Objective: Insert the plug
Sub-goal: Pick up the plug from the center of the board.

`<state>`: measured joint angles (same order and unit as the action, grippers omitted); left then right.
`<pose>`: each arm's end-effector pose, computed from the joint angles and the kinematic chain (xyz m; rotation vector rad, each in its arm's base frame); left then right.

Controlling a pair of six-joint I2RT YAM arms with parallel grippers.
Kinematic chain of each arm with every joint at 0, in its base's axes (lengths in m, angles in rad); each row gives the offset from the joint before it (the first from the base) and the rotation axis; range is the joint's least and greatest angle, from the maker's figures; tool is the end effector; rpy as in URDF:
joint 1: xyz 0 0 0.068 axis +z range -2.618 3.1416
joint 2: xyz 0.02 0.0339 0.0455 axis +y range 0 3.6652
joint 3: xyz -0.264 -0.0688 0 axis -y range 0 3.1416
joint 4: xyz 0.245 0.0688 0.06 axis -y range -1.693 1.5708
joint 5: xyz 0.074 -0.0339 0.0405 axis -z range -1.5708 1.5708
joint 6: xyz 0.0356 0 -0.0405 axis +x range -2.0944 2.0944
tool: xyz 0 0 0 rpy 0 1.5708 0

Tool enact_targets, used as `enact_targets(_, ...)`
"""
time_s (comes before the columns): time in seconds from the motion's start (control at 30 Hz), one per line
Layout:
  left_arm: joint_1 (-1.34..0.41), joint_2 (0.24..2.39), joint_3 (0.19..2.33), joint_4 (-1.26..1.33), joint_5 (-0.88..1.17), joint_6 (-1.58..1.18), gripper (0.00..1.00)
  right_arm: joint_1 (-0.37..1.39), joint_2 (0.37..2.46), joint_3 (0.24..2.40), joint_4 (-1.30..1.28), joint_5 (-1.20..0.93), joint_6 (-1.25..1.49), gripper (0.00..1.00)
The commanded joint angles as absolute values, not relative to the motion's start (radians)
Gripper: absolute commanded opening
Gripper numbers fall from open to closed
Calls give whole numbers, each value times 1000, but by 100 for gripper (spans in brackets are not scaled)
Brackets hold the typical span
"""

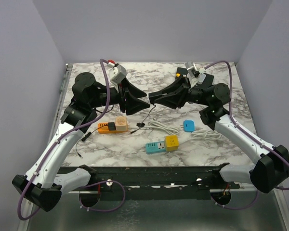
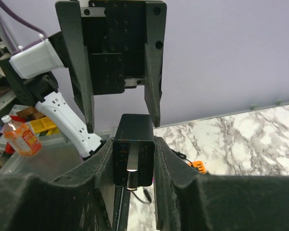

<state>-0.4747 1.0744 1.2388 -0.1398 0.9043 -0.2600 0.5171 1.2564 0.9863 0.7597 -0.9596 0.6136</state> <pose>0.1848 -0.1264 0.4473 0.9182 1.4349 -1.2526 0.2236 0.1607 0.4014 -0.8969 1.1415 1.4610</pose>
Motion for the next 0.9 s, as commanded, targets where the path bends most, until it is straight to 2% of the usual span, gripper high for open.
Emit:
enact_targets(0.0,-477,1073,1211,-38,958,-370,60,546,1282,963,960,-928,708,6)
enact_targets(0.17,-476,1078,1210,46,959,-444,51,584,1293,982,939,-900,686,6)
enact_targets(0.23,-476,1079,1209,52,964,-446,44,593,1294,983,939,-890,683,6)
enact_targets(0.33,-476,1078,1204,59,983,-445,26,598,1291,982,935,-874,679,6)
enact_targets(0.37,-476,1077,1203,59,986,-446,18,600,1289,982,930,-868,676,7)
enact_targets(0.4,-476,1076,1201,60,986,-444,5,600,1287,982,922,-862,673,8)
enact_targets(0.43,-476,1074,1200,60,983,-442,0,599,1286,983,912,-856,669,9)
enact_targets(0.5,-476,1070,1199,60,978,-438,0,600,1283,986,884,-849,658,13)
enact_targets(0.6,-474,1065,1202,55,976,-418,0,599,1282,1014,777,-860,632,36)
enact_targets(0.67,-473,1062,1210,13,973,-371,0,600,1270,1066,611,-860,542,46)
enact_targets(0.87,-471,1048,1226,-123,974,-210,0,598,1258,1202,224,-881,350,64)
